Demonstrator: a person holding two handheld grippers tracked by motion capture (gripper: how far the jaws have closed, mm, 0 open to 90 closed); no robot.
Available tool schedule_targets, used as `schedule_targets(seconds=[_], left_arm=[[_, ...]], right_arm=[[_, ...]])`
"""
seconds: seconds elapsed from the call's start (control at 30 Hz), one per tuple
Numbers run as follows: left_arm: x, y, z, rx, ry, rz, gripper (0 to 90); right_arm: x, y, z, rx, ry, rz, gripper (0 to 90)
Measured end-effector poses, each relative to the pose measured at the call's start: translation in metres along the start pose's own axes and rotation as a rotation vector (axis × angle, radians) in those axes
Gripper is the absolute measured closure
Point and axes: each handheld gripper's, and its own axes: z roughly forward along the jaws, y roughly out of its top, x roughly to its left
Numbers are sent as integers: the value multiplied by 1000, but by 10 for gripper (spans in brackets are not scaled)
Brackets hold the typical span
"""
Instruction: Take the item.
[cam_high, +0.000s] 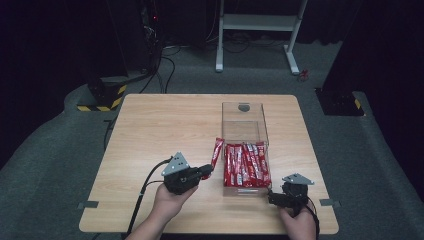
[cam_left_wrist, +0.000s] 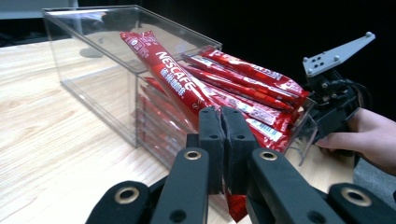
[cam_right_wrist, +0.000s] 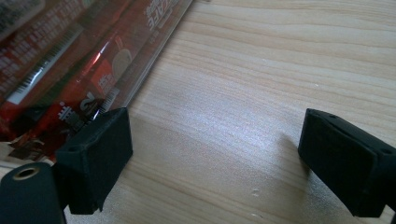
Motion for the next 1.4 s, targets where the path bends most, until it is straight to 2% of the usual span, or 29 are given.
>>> schedule_targets(seconds=[0.4,1.03,1.4], left_arm=[[17,2,-14,-17,56,-3,879],[45,2,-36,-29,170,11,879],[67,-4,-47,-24,223,-26,879]], right_arm=[[0,0,0,-1,0,-1,97],[0,0,0,-1,0,-2,98],[0,0,0,-2,0,-2,99]])
